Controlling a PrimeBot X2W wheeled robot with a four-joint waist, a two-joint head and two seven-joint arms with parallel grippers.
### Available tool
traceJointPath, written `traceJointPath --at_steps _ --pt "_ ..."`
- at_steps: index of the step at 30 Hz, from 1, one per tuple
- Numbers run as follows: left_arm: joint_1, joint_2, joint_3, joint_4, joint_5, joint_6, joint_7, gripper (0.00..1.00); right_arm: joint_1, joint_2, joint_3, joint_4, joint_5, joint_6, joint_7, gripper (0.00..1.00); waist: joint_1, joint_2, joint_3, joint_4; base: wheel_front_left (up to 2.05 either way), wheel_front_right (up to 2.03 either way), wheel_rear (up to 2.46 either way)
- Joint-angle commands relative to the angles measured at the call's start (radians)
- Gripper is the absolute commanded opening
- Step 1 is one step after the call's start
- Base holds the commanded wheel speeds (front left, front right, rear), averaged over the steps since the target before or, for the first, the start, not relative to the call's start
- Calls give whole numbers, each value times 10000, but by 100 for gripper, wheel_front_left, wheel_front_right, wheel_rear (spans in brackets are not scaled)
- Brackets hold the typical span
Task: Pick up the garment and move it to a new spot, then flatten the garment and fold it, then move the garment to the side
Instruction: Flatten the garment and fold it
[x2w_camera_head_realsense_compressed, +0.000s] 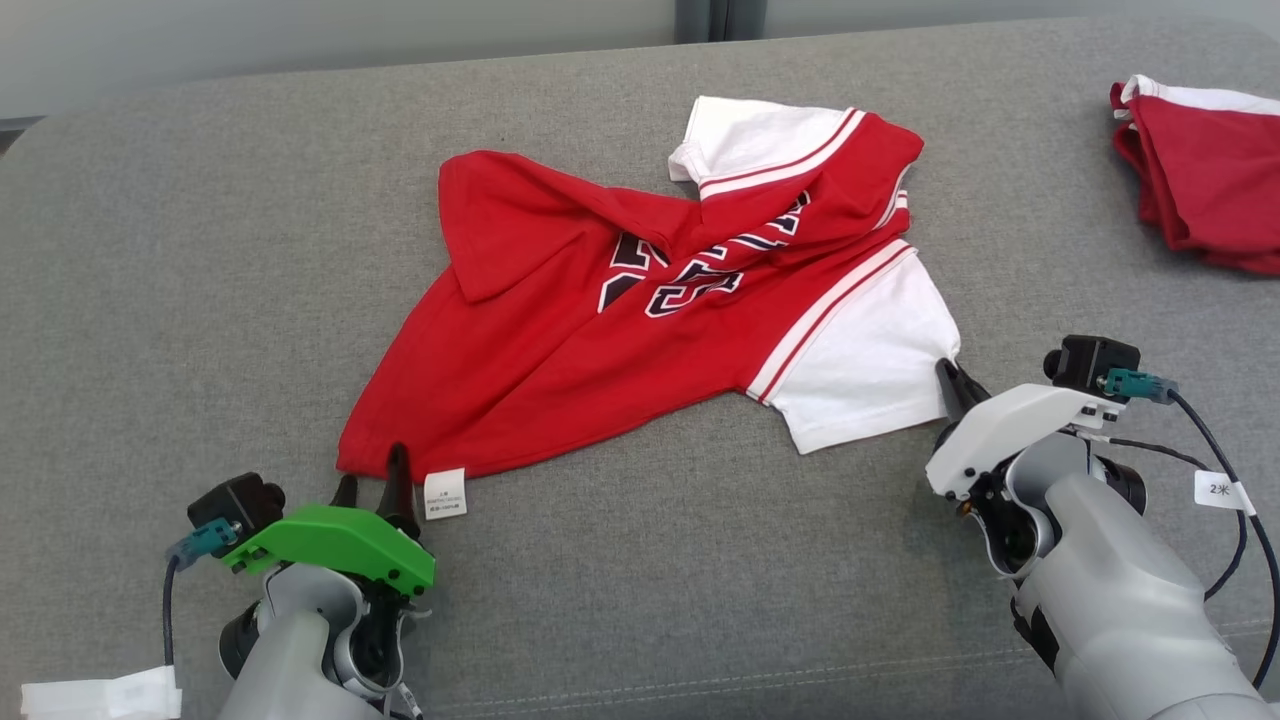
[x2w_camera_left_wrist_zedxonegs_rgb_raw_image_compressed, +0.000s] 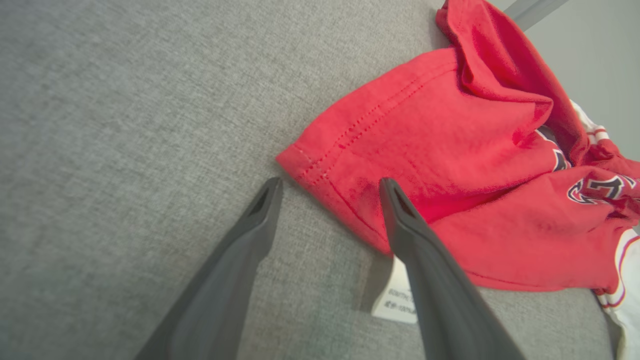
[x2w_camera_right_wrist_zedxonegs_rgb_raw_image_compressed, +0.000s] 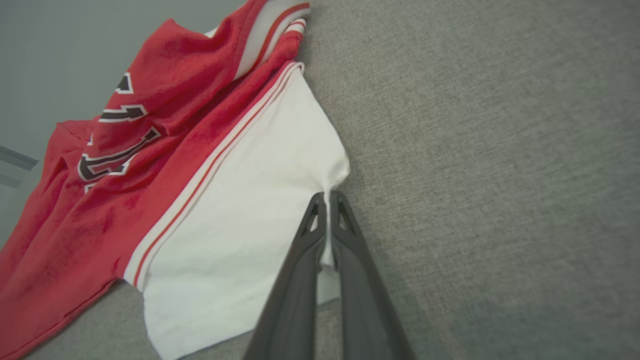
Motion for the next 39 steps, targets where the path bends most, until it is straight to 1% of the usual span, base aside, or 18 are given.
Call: traceJointPath --at_steps 1,5,6,7,8,9,11,12,13,14,17,21,26,31,35,39 --pt "-265 30 77 344 -283 -67 -26 100 -73 -88 109 -72 113 -2 -80 0 -1 -1 63 -66 0 0 0" --pt "-638 28 128 1021 -487 -191 -237 99 -125 -147 359 -144 308 -2 -122 0 -1 -1 144 -140 0 0 0" --pt "-727 28 129 1156 -557 -249 -298 89 -134 -170 417 -157 367 -2 -140 0 -1 -1 165 -153 0 0 0" --pt "-798 25 108 1240 -622 -325 -351 69 -129 -193 467 -161 404 -2 -165 0 -1 -1 182 -163 0 0 0" --pt "-868 22 84 1334 -694 -414 -419 47 -125 -209 516 -162 462 -2 -179 0 -1 -1 195 -170 0 0 0" --pt "-868 22 84 1334 -694 -414 -419 47 -125 -209 516 -162 462 -2 -179 0 -1 -1 195 -170 0 0 0" --pt "-973 20 39 1448 -830 -557 -580 34 -123 -236 592 -145 538 -2 -227 0 -1 -1 215 -177 0 0 0" --pt "-1012 20 18 1515 -865 -612 -648 24 -127 -252 624 -134 592 -2 -253 0 -1 -1 218 -177 0 0 0" --pt "-1069 20 -17 1567 -859 -674 -744 6 -131 -266 657 -121 612 -2 -293 0 -1 -1 221 -175 0 0 0" --pt "-1132 20 -42 1597 -889 -746 -847 0 -140 -280 685 -113 660 -2 -303 0 -1 -1 231 -172 0 0 0" --pt "-1253 30 -108 1618 -1118 -969 -1109 0 -149 -306 755 -121 830 -2 -397 0 -1 -1 240 -158 0 0 0" --pt "-1377 32 -180 1410 -1426 -1196 -1445 0 -135 -198 803 -444 1409 0 -329 0 -1 -1 226 -145 0 0 0" --pt "-1439 35 -85 747 -1842 -1374 -1709 0 66 -219 851 -1654 2762 0 22 0 -1 -1 83 -171 0 0 0" --pt "-1574 159 24 -264 -2051 -1429 -1769 0 113 -526 967 -3102 3891 0 514 0 -1 -1 -191 -255 0 0 0" --pt "-1789 384 74 -1142 -2064 -1304 -1528 0 -140 -787 1024 -4035 4395 0 847 0 -1 -1 -445 -341 0 0 0" --pt "-2203 764 156 -2281 -2031 -903 -1030 0 -552 -1029 1020 -4617 4506 0 1218 0 -1 -1 -708 -446 0 0 0"
